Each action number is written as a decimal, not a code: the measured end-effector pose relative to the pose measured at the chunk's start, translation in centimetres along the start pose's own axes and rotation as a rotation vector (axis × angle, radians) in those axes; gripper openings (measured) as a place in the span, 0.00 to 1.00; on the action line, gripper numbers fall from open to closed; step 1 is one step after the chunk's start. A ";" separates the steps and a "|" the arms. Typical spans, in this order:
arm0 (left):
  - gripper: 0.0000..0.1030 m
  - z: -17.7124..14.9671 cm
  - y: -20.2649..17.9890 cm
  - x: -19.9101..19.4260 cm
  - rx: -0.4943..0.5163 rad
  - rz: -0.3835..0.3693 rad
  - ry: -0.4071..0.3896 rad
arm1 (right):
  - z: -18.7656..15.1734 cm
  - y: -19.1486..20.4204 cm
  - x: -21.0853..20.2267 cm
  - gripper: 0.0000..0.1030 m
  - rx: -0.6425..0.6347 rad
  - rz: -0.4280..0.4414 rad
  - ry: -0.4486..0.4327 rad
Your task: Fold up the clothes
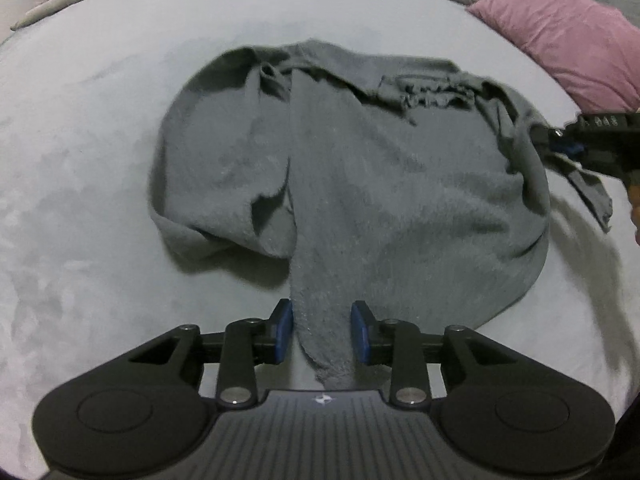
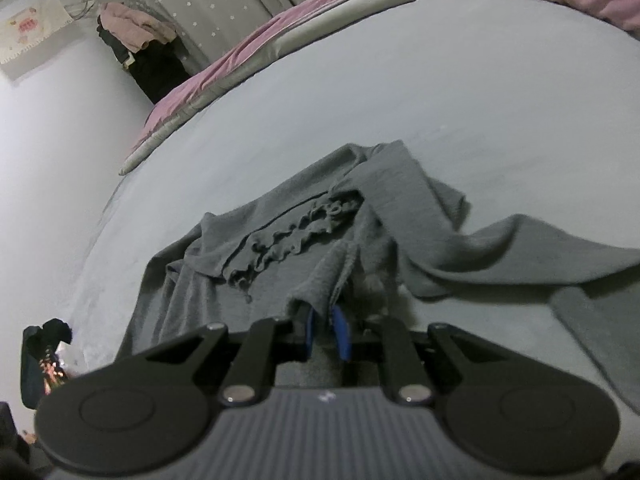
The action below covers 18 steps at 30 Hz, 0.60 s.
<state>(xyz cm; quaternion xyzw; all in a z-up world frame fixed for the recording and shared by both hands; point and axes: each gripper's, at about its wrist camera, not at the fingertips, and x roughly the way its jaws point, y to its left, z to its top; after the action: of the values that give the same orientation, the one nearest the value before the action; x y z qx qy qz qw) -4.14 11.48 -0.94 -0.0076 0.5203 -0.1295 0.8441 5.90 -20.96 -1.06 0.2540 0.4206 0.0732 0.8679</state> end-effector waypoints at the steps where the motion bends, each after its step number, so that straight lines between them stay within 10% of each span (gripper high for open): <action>1: 0.30 0.0 -0.1 0.2 0.005 0.006 0.005 | 0.0 0.0 0.6 0.13 0.000 -0.004 0.002; 8: 0.31 -0.1 -0.1 0.5 0.008 0.009 0.004 | -0.7 0.2 2.7 0.15 -0.043 0.013 -0.019; 14: 0.31 0.0 -0.3 0.7 0.016 0.018 0.004 | 0.1 0.4 1.0 0.51 -0.033 0.074 -0.031; 18: 0.31 0.0 -0.4 0.7 0.019 0.020 0.005 | 1.0 -0.5 -0.8 0.51 0.008 0.084 -0.067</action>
<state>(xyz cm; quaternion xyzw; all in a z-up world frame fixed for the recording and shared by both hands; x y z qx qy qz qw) -3.89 10.96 -1.49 0.0059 0.5211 -0.1258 0.8442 6.08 -22.01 -0.21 0.2771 0.3806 0.0993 0.8766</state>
